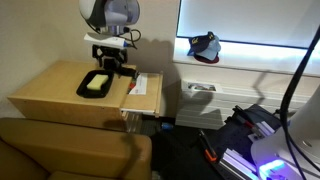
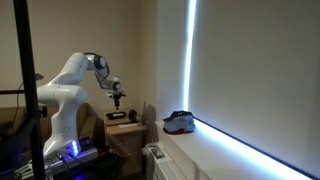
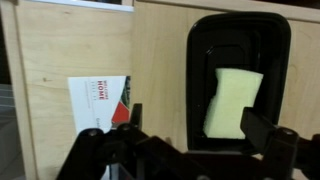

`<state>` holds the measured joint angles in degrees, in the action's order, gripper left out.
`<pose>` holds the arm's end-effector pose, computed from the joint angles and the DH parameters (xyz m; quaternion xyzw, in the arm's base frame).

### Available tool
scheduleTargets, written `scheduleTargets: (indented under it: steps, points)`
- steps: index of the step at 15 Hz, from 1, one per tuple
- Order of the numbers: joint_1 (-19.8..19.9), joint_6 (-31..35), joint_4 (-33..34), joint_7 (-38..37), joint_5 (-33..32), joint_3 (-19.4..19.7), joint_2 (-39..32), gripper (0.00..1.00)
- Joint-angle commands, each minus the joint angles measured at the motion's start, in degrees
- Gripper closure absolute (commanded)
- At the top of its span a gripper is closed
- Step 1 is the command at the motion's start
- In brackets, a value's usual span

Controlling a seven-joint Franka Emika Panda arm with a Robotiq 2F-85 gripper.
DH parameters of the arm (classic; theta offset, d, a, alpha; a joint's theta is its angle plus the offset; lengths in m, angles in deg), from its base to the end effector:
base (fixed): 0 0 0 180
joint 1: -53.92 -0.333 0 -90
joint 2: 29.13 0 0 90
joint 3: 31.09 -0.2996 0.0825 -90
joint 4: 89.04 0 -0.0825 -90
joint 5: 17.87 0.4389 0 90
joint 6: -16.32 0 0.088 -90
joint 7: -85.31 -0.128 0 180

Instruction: Pick up the sponge from the nightstand shelf and put it in the black lunchbox

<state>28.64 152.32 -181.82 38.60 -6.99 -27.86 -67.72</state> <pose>0.6770 0.2829 0.1679 -0.9606 0.2700 -0.0052 0.0658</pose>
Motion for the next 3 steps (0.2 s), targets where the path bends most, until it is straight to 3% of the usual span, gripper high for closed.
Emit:
scheduleTargets:
  steps: [1,2,3]
  points:
    - [3.6,-12.4,-7.0,-0.5,-3.8,-1.3,9.6,0.0]
    - [4.4,-15.4,-8.0,-1.0,-4.6,-1.2,10.8,0.0]
    - [4.3,-12.2,-3.1,-1.1,-4.4,-2.5,7.0,0.0]
